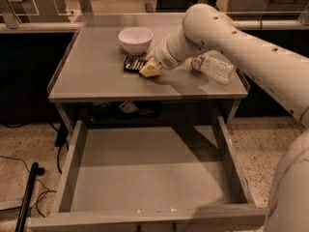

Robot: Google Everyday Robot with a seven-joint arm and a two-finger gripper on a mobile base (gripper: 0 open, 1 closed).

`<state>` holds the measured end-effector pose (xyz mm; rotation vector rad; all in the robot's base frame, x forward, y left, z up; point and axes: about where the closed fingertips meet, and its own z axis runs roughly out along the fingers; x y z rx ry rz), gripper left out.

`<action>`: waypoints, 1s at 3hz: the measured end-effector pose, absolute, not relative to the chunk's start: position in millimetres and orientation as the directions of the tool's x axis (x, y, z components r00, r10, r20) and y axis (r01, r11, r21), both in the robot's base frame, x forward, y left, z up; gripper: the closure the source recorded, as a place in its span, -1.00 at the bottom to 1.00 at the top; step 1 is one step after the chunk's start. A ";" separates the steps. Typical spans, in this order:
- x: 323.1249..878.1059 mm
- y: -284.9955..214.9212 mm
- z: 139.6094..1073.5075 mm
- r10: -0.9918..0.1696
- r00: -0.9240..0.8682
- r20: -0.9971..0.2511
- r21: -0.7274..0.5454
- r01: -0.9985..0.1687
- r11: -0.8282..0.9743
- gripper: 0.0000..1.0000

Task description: Pick rxbar chocolate from top drawer and place on counter

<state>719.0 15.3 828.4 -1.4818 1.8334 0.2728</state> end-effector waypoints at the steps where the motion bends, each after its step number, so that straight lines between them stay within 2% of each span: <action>1: 719.0 15.3 828.4 -0.749 -0.049 -0.660 -0.281 -0.909 0.307 -0.74; 2: 720.7 15.5 834.3 -0.749 -0.049 -0.660 -0.281 -0.909 0.307 -1.00; 3: 720.7 15.5 834.3 -0.749 -0.049 -0.660 -0.281 -0.909 0.307 -1.00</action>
Offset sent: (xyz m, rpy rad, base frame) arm -0.0087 -0.0122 0.0563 0.0249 -0.0762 0.0099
